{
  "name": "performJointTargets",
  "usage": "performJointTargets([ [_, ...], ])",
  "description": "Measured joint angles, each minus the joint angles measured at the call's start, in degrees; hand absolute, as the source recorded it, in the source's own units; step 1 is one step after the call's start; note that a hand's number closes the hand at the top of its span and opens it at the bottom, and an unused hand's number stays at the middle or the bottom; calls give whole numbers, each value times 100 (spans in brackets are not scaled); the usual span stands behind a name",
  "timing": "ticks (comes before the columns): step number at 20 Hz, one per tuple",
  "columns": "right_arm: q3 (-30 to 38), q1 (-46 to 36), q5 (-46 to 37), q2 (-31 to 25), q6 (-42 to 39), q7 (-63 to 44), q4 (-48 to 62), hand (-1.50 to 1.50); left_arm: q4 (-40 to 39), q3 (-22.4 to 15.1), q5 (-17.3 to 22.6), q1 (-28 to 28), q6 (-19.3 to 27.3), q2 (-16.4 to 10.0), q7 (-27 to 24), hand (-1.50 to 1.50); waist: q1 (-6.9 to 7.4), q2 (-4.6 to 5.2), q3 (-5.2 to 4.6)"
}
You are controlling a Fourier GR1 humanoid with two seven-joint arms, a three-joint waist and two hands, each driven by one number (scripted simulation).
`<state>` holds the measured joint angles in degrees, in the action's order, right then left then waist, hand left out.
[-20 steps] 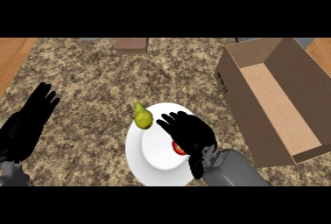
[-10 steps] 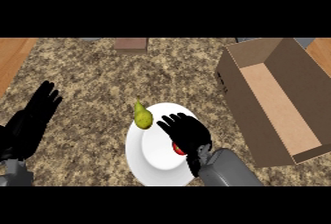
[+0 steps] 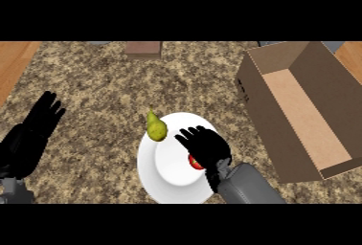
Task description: Pick the tomato from the plate and place it in the cardboard box
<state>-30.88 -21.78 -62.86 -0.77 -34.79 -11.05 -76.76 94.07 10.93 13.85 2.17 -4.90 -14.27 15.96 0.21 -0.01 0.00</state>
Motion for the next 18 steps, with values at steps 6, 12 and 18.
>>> performJointTargets([
  [6,45,-121,-37,15,102,116,250,150,215,-66,-133,-98,40,164,74,0,6,0,0],
  [12,-42,-96,-138,22,571,453,349,150,-72,106,-91,200,-46,78,67,0,-5,1,0],
  [18,-3,-313,-172,55,961,801,784,150,-43,117,-129,66,-143,151,7,0,6,-3,-1],
])
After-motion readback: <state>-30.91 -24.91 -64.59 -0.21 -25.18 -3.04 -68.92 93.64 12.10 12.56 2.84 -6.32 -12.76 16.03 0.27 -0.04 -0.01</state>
